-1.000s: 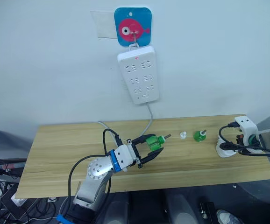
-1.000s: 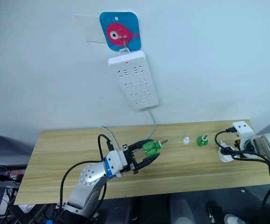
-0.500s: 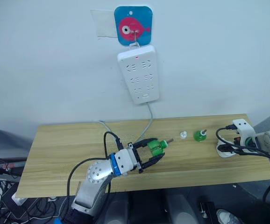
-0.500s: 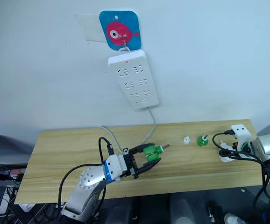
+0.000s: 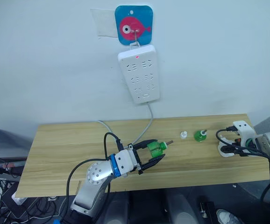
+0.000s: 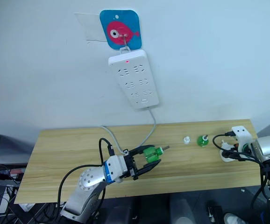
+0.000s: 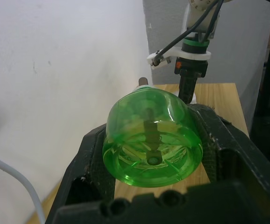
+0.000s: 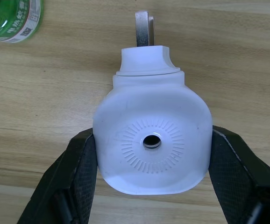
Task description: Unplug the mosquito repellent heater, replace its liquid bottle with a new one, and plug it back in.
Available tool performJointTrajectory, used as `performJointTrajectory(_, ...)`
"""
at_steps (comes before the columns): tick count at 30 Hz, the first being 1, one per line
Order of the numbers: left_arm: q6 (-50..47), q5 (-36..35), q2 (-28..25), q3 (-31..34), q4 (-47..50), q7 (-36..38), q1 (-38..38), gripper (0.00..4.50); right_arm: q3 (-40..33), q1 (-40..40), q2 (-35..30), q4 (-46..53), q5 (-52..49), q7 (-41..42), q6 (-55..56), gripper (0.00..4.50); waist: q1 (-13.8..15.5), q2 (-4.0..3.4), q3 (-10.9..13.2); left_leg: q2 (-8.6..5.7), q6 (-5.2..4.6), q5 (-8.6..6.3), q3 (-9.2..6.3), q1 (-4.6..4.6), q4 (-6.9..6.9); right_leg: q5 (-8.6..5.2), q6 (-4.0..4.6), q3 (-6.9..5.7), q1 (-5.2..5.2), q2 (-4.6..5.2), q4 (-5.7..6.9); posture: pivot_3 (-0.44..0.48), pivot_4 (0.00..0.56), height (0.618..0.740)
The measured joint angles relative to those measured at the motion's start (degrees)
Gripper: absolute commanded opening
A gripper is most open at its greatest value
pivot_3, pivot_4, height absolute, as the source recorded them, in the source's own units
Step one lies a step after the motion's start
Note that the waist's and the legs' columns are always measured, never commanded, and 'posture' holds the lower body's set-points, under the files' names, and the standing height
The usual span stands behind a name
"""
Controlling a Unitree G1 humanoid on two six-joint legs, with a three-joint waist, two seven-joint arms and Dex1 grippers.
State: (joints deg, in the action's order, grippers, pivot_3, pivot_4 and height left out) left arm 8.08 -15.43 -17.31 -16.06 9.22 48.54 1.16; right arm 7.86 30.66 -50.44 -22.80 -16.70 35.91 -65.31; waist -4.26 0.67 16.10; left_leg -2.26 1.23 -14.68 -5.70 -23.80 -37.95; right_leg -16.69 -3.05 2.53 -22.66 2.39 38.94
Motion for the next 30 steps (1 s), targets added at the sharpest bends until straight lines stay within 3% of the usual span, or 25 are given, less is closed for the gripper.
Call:
performJointTrajectory(10,0.15,-0.13,-0.43,0.00,0.00,1.06,0.05,2.28,-2.37,0.04,-2.72,0.98,-1.77,7.44,-0.59,2.92,0.09,-0.02,0.49,-0.01,0.00,0.00,0.00,-0.04,0.02,0.00,0.00,-0.01,-0.03,0.01,-0.01,-0.055,0.313,0.740)
performJointTrajectory(14,2.52,-1.35,-3.54,-0.03,1.43,5.82,0.14,2.28,-4.59,-5.37,-11.71,10.88,-14.41,27.36,-5.58,2.92,0.52,-0.18,0.81,0.06,0.00,0.00,-0.06,-0.11,0.06,0.00,0.01,-0.04,-0.11,-0.04,-0.04,-0.072,0.307,0.740)
performJointTrajectory(18,7.68,-1.62,-7.30,-0.59,2.30,12.16,0.24,2.28,-7.34,-5.83,-13.25,14.72,-26.83,35.97,-19.17,2.92,0.49,-0.16,0.82,0.08,0.00,0.00,-0.03,-0.09,0.02,0.01,0.03,0.02,-0.08,0.01,-0.06,-0.077,0.313,0.740)
performJointTrajectory(23,11.29,-2.60,-8.89,-0.36,1.47,16.04,2.46,2.28,-8.06,-4.89,-12.17,18.73,-41.26,35.56,-26.46,2.92,0.99,-0.12,0.94,-0.01,0.00,-0.01,-0.13,-0.19,0.03,0.01,0.02,-0.01,-0.09,0.16,-0.13,-0.067,0.326,0.740)
performJointTrajectory(30,11.06,-3.24,-7.40,0.64,0.84,14.51,4.09,2.28,-8.24,-5.97,-9.90,20.62,-61.86,22.62,-26.76,2.92,1.03,0.15,1.21,-0.05,-0.04,-0.02,-0.20,-0.69,-0.05,0.01,0.01,-0.09,-0.56,0.20,-0.07,-0.066,0.328,0.740)
